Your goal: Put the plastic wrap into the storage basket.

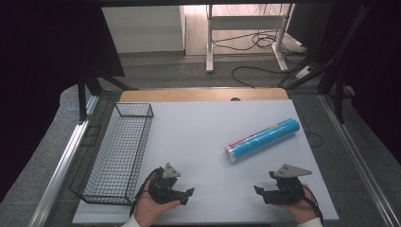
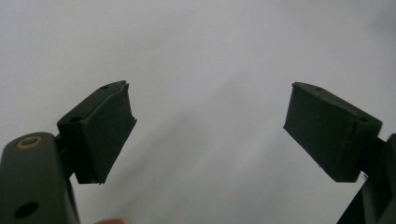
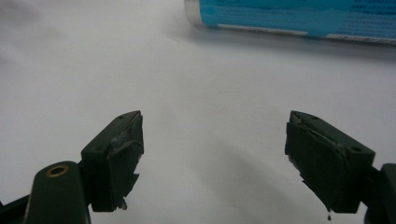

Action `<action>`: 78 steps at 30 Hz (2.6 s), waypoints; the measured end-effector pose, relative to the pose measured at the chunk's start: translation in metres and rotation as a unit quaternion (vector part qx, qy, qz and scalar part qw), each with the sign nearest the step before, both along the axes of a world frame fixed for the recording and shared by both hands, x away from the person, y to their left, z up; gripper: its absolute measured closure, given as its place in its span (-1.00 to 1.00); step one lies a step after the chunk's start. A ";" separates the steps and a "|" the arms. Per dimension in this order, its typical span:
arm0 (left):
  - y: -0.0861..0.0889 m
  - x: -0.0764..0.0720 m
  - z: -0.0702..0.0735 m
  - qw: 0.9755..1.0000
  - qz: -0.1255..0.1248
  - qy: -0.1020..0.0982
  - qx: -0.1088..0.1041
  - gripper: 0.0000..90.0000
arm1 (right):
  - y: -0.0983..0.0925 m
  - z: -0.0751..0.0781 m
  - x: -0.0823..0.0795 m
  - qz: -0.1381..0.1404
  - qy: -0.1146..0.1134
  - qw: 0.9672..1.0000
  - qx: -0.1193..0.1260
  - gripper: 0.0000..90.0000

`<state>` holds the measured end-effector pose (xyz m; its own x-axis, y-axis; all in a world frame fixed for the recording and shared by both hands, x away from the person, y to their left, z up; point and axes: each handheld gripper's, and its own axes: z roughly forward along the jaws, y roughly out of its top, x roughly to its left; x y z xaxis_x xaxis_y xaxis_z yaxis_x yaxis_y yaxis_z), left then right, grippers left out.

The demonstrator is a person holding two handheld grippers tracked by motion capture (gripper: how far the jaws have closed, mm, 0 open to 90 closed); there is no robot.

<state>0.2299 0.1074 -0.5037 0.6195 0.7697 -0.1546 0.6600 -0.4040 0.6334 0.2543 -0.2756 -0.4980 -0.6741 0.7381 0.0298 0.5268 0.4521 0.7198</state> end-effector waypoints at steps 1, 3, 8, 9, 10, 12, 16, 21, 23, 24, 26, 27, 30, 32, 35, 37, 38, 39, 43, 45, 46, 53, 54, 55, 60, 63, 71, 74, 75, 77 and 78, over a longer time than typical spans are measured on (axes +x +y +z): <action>0.000 0.000 0.000 1.000 0.001 0.000 -0.001 -0.66 | 0.000 0.000 0.000 0.001 0.000 1.000 0.002 -0.53; 0.001 0.000 0.000 1.000 0.002 0.000 -0.002 -0.66 | -0.001 0.000 0.000 0.004 0.000 1.000 0.002 -0.53; 0.002 0.000 0.000 1.000 0.004 0.002 0.000 -0.66 | -0.002 0.002 0.001 0.010 -0.001 1.000 0.007 -0.50; 0.002 0.000 0.000 1.000 0.004 0.002 0.000 -0.66 | -0.002 0.002 0.001 0.011 -0.001 1.000 0.007 -0.49; 0.002 0.000 0.000 1.000 0.004 0.003 -0.002 -0.66 | -0.002 0.002 0.002 0.012 0.000 1.000 0.008 -0.48; 0.002 -0.001 0.000 1.000 0.004 0.003 -0.002 -0.66 | -0.001 0.003 0.003 0.015 0.000 1.000 0.008 -0.47; 0.002 -0.003 0.000 1.000 0.001 0.004 -0.003 -0.66 | 0.001 0.006 0.004 0.013 -0.005 1.000 0.011 -0.46; 0.001 -0.002 0.002 1.000 0.001 0.002 -0.005 -0.67 | 0.000 0.009 0.003 0.011 -0.005 1.000 0.013 -0.45; 0.002 -0.002 0.003 1.000 0.003 0.002 -0.007 -0.67 | -0.001 0.010 0.003 0.010 -0.004 1.000 0.015 -0.43; 0.003 -0.002 0.003 1.000 0.003 0.002 -0.007 -0.67 | -0.001 0.010 0.003 0.010 -0.003 1.000 0.016 -0.42; 0.003 -0.001 0.003 1.000 0.004 0.003 -0.008 -0.67 | -0.002 0.010 0.003 0.012 -0.001 1.000 0.017 -0.41; 0.003 -0.001 0.003 1.000 0.004 0.003 -0.008 -0.67 | -0.002 0.010 0.003 0.013 -0.001 1.000 0.018 -0.40; 0.004 -0.001 0.003 1.000 0.003 0.003 -0.008 -0.67 | -0.003 0.011 0.003 0.015 0.000 1.000 0.019 -0.37; 0.004 -0.001 0.003 1.000 0.003 0.003 -0.008 -0.67 | -0.003 0.010 0.003 0.016 0.002 1.000 0.020 -0.35; 0.004 -0.001 0.003 1.000 0.005 0.003 -0.006 -0.67 | -0.003 0.010 0.004 0.020 0.003 1.000 0.020 -0.32; 0.005 -0.001 0.003 1.000 0.004 0.002 -0.007 -0.67 | -0.002 0.011 0.004 0.023 0.004 1.000 0.018 -0.31; 0.005 -0.001 0.004 1.000 0.004 0.002 -0.007 -0.67 | -0.002 0.011 0.004 0.024 0.004 1.000 0.019 -0.31; 0.005 -0.001 0.004 1.000 0.005 0.002 -0.007 -0.67 | -0.002 0.012 0.004 0.024 0.005 1.000 0.017 -0.29; 0.006 -0.001 0.004 1.000 0.002 0.004 -0.007 -0.67 | -0.001 0.016 0.007 0.032 0.008 0.999 0.022 -0.24; 0.005 -0.001 0.004 1.000 0.000 0.005 -0.005 -0.67 | 0.000 0.019 0.009 0.033 0.009 0.999 0.021 -0.22; 0.005 -0.001 0.004 1.000 -0.002 0.005 -0.004 -0.67 | 0.000 0.021 0.010 0.036 0.009 0.999 0.021 -0.22; 0.006 -0.002 0.004 1.000 -0.004 0.004 -0.006 -0.67 | -0.005 0.036 0.020 0.033 0.008 0.999 0.017 -0.14; 0.006 -0.002 0.005 1.000 -0.005 0.004 -0.006 -0.67 | -0.006 0.038 0.022 0.033 0.006 0.999 0.018 -0.13; 0.006 -0.002 0.005 1.000 -0.005 0.004 -0.006 -0.67 | -0.006 0.040 0.024 0.031 0.008 0.999 0.019 -0.13; 0.006 -0.002 0.006 1.000 -0.008 0.004 -0.005 -0.67 | -0.011 0.050 0.032 0.030 0.007 0.999 0.021 -0.08; 0.007 -0.001 0.006 1.000 -0.003 0.004 -0.008 -0.67 | -0.015 0.056 0.039 0.027 0.006 0.999 0.025 -0.04; 0.009 -0.002 0.007 1.000 -0.002 0.003 -0.007 -0.67 | -0.026 0.064 0.058 0.020 0.006 0.999 0.027 0.01; 0.009 -0.002 0.007 1.000 -0.001 0.003 -0.007 -0.67 | -0.030 0.068 0.064 0.015 0.000 1.000 0.021 0.02; 0.009 -0.002 0.007 1.000 -0.001 0.003 -0.007 -0.67 | -0.031 0.069 0.066 0.012 -0.001 1.000 0.017 0.03; 0.009 -0.002 0.007 1.000 -0.001 0.003 -0.006 -0.67 | -0.034 0.072 0.071 0.008 -0.008 1.000 0.008 0.04; 0.010 -0.002 0.007 1.000 0.000 0.003 -0.006 -0.67 | -0.036 0.074 0.074 0.005 -0.011 1.000 0.005 0.04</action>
